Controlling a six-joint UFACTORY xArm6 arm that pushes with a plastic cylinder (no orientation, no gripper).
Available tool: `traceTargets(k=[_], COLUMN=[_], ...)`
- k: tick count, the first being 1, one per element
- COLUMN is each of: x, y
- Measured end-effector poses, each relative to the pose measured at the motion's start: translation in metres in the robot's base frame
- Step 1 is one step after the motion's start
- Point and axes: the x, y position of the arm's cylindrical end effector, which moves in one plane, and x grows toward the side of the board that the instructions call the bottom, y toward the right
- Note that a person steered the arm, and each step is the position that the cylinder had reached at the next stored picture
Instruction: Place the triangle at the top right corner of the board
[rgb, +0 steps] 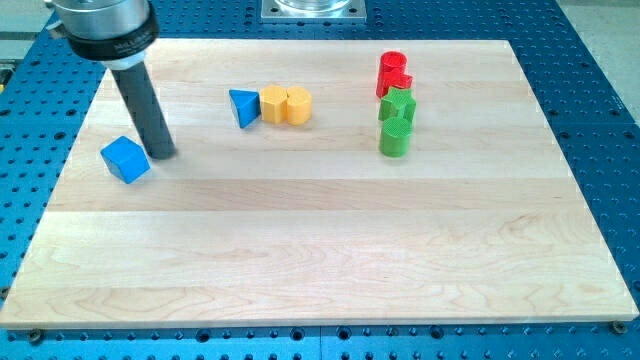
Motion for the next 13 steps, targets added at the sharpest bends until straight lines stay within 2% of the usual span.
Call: traceTargets(k=[1, 3, 4, 5, 7, 9, 10, 12, 13], x=[0.022, 0.02, 0.02, 0.02, -0.052, -0.058, -0.075, -0.147, -0.158], y=[0.023, 0.038, 0.078, 0.078, 0.079, 0.047, 0.053, 0.139, 0.17])
